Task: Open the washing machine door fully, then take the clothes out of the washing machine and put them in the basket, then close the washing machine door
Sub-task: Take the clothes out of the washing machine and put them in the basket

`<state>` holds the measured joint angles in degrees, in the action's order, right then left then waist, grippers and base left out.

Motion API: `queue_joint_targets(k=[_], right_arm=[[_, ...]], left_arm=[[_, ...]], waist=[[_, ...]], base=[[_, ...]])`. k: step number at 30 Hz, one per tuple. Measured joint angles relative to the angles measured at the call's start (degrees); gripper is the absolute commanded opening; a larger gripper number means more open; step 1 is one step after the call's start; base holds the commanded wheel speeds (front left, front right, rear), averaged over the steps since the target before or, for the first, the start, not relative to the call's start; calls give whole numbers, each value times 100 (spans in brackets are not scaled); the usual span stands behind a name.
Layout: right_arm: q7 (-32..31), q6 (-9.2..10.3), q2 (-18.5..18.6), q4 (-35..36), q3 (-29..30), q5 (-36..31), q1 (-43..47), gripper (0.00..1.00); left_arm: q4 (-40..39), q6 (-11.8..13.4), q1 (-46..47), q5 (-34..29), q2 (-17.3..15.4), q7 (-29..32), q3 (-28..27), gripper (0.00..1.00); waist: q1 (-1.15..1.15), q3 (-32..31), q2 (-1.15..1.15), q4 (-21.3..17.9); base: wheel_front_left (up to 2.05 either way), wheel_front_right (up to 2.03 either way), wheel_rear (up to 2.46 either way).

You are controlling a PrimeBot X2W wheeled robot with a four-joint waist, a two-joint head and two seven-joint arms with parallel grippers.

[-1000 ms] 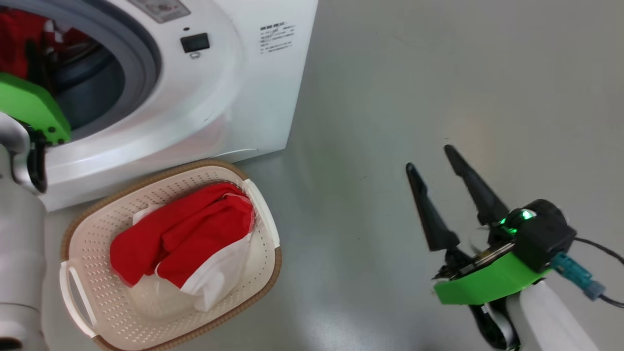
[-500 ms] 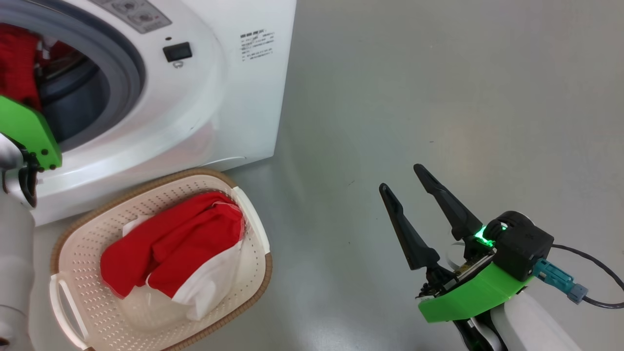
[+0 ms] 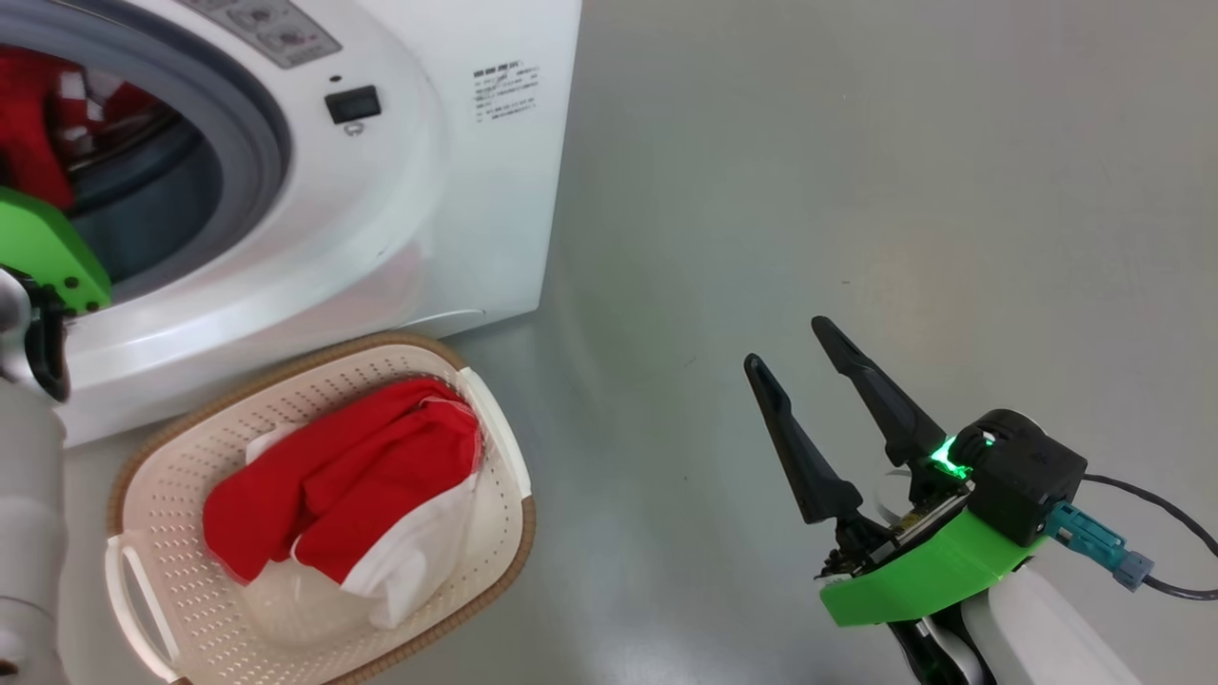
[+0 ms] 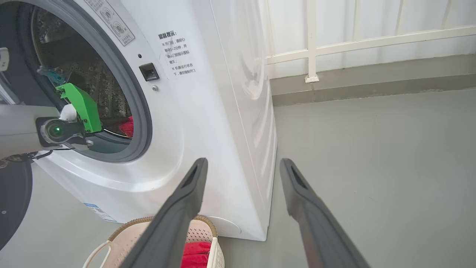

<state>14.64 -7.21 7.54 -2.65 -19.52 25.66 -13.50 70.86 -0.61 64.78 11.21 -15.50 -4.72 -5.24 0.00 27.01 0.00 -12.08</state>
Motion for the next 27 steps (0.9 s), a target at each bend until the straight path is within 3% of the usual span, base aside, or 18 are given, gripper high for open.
queue_joint_targets(k=[10,27], right_arm=[[0,0,67,-37,27,-1,2,100],[0,0,141,-152,77,-5,94,100]], left_arm=[[-375,-203,-409,258,256,-911,-92,0],[-2784,-253,-2058,291,742,-958,-343,0]], waist=[[0,-267,0,138],[0,-901,0,392]], base=[[0,0,0],[0,0,0]])
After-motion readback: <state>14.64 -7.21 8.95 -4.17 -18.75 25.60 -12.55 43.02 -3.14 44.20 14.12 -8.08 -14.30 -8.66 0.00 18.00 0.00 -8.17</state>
